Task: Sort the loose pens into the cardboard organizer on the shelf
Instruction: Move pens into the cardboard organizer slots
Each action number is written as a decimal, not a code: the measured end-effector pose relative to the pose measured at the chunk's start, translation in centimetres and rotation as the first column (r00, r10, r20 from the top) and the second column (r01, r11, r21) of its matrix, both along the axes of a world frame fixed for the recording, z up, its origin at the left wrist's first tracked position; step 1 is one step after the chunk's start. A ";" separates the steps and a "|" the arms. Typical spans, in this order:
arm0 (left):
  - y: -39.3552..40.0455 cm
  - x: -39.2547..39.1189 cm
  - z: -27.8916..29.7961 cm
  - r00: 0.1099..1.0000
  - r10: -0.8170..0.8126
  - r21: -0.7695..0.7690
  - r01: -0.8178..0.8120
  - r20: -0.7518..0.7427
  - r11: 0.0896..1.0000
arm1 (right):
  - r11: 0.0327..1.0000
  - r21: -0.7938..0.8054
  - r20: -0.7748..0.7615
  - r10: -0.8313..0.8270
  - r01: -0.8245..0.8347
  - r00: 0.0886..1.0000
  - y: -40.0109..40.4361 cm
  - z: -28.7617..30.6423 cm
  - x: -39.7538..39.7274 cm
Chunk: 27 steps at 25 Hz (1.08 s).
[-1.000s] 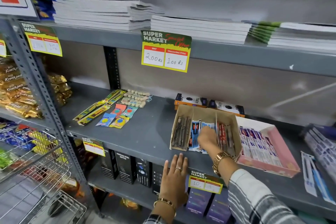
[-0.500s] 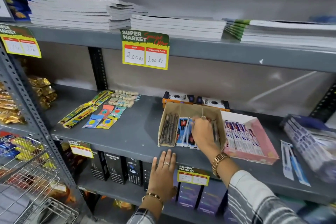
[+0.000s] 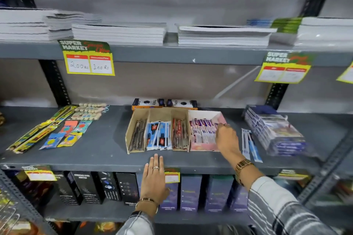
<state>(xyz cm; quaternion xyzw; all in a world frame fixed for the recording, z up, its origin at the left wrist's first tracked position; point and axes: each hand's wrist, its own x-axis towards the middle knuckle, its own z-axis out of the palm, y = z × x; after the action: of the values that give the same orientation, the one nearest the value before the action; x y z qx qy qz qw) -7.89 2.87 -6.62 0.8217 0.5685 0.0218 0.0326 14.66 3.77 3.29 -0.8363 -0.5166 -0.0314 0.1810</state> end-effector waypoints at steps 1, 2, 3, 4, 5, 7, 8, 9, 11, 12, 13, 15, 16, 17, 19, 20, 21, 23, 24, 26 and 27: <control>-0.1 0.9 0.0 1.000 -0.017 -0.001 0.017 -0.001 1.000 | 1.000 -0.006 -0.013 -0.016 0.016 1.000 -0.5 -0.2 0.9; -0.2 1.8 0.0 0.999 -0.034 0.001 0.034 -0.006 0.999 | 0.999 -0.013 -0.030 -0.038 0.038 0.999 -1.0 -0.3 1.8; -0.4 2.7 -0.1 0.999 -0.049 0.006 0.049 -0.016 0.999 | 0.998 -0.013 -0.045 -0.060 0.059 0.997 -1.4 -0.6 2.7; -0.5 3.5 -0.1 0.998 -0.059 0.011 0.060 -0.028 0.998 | 0.996 -0.012 -0.061 -0.084 0.083 0.995 -1.9 -0.8 3.6; -0.6 4.1 -0.2 0.997 -0.064 0.013 0.065 -0.035 0.998 | 0.994 -0.013 -0.075 -0.108 0.107 0.991 -2.2 -1.2 4.4; -0.7 5.1 -0.2 0.997 -0.067 0.014 0.067 -0.045 0.998 | 0.987 -0.016 -0.098 -0.160 0.159 0.982 -2.6 -1.9 5.6; -0.7 5.5 -0.2 0.996 -0.069 0.013 0.069 -0.049 0.998 | 0.983 -0.031 -0.108 -0.184 0.181 0.977 -2.7 -2.2 6.1; -0.6 5.8 -0.2 0.996 -0.072 0.013 0.073 -0.049 0.997 | 0.980 -0.047 -0.112 -0.198 0.194 0.974 -2.7 -2.6 6.5; -0.5 6.6 -0.1 0.995 -0.090 0.010 0.090 -0.043 0.996 | 0.974 -0.091 -0.127 -0.219 0.209 0.967 -2.7 -3.5 7.2; -0.6 7.0 0.0 0.994 -0.104 0.010 0.104 -0.043 0.994 | 0.971 -0.113 -0.138 -0.224 0.209 0.965 -2.8 -3.8 7.5; -0.7 7.5 -0.1 0.992 -0.118 0.010 0.119 -0.047 0.993 | 0.969 -0.133 -0.145 -0.226 0.207 0.963 -2.8 -4.2 7.8; -0.9 8.1 -0.2 0.991 -0.126 0.010 0.127 -0.054 0.992 | 0.962 -0.175 -0.149 -0.237 0.211 0.960 -2.8 -4.8 8.2; -1.0 8.4 -0.2 0.991 -0.120 0.010 0.121 -0.058 0.993 | 0.959 -0.189 -0.149 -0.240 0.211 0.959 -2.7 -4.9 8.3; -1.0 8.5 -0.3 0.992 -0.113 0.010 0.114 -0.063 0.993 | 0.958 -0.197 -0.144 -0.239 0.209 0.960 -2.6 -5.0 8.5; -1.1 8.5 -0.4 0.992 -0.105 0.013 0.106 -0.074 0.994 | 0.956 -0.206 -0.123 -0.236 0.207 0.964 -2.3 -4.9 8.9; -1.1 8.5 -0.5 0.992 -0.103 0.014 0.104 -0.079 0.994 | 0.956 -0.210 -0.107 -0.232 0.206 0.967 -2.1 -4.8 9.0; -1.1 8.5 -0.5 0.992 -0.101 0.013 0.102 -0.082 0.995 | 0.956 -0.215 -0.086 -0.224 0.202 0.971 -1.9 -4.7 9.1; -1.1 8.6 -0.3 0.991 -0.099 0.002 0.100 -0.092 0.995 | 0.960 -0.220 -0.037 -0.187 0.174 0.982 -1.8 -4.5 9.2; -1.1 8.7 -0.3 0.990 -0.098 -0.004 0.098 -0.097 0.995 | 0.962 -0.222 -0.012 -0.167 0.160 0.986 -1.9 -4.4 9.1; -1.1 8.7 -0.1 0.989 -0.099 -0.013 0.098 -0.108 0.995 | 0.966 -0.206 0.008 -0.156 0.155 0.988 -2.1 -4.4 9.1; -1.0 8.7 -0.1 0.988 -0.102 -0.021 0.101 -0.116 0.995 | 0.969 -0.181 -0.007 -0.172 0.168 0.985 -2.3 -4.5 9.1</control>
<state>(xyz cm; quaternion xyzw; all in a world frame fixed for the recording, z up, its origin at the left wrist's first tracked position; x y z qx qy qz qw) 0.79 1.87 -6.73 0.8493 0.5270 -0.0321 0.0065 23.81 1.50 -1.24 -0.8906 -0.4418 0.0095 0.1073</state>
